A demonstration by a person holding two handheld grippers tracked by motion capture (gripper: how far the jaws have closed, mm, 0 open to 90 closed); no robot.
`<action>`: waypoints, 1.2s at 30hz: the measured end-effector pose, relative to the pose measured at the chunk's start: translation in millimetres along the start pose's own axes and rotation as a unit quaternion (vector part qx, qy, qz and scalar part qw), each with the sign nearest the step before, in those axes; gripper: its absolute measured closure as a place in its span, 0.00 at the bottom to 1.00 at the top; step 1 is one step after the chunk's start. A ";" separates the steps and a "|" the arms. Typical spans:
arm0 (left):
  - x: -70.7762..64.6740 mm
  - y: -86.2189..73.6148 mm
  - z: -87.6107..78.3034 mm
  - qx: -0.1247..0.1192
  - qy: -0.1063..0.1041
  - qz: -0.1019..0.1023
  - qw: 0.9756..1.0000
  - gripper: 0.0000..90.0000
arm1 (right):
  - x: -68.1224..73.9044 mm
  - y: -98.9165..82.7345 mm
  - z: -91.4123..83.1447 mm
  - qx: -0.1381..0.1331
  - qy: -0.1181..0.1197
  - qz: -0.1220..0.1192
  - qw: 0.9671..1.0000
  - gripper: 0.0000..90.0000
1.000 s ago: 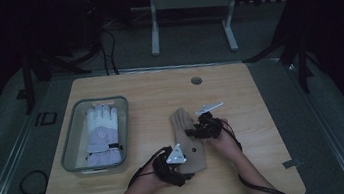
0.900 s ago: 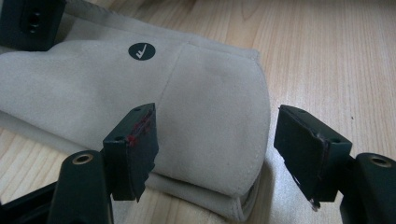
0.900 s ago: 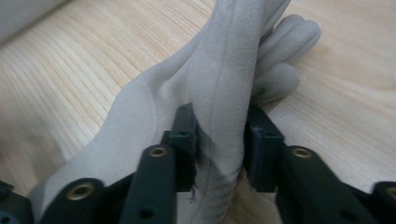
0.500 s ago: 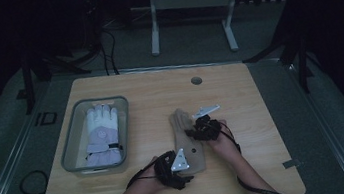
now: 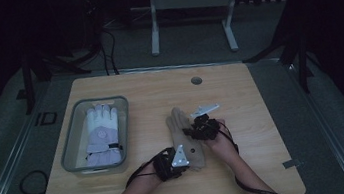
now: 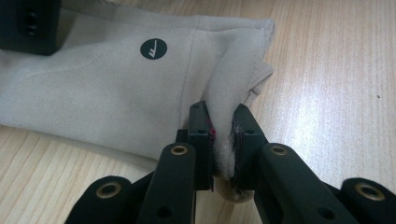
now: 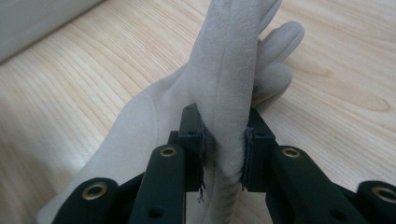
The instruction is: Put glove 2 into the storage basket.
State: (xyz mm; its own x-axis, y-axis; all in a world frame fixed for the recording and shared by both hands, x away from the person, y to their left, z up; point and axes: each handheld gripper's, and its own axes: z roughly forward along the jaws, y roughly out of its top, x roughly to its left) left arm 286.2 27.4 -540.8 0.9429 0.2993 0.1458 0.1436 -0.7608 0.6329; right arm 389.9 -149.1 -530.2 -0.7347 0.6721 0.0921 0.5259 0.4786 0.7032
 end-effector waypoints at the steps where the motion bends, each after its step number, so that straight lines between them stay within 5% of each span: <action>1: 0.6 1.0 -2.1 -0.002 -0.001 0.000 1.000 0.91 | 1.0 1.9 -1.6 -0.002 -0.002 -0.002 1.000 0.82; 21: 14.7 16.2 -60.6 0.007 0.025 0.015 1.000 0.91 | 26.0 56.8 -28.4 -0.051 0.011 -0.023 0.998 0.82; 29: 25.9 9.8 -90.8 0.016 0.047 0.007 0.999 0.91 | 34.3 79.2 -24.4 -0.072 0.033 -0.009 0.997 0.82; 36: 34.0 -2.6 -114.6 0.038 0.054 0.004 0.998 0.91 | 53.8 99.3 -12.8 -0.079 0.038 -0.021 0.996 0.82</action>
State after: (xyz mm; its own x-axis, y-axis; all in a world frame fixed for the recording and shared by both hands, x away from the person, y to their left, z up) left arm 283.4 105.5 -450.4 0.9069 0.3499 0.2346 0.1619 -0.8036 0.5727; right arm 397.1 -72.6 -446.4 -0.7882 0.6054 0.1102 0.4252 0.4063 0.8088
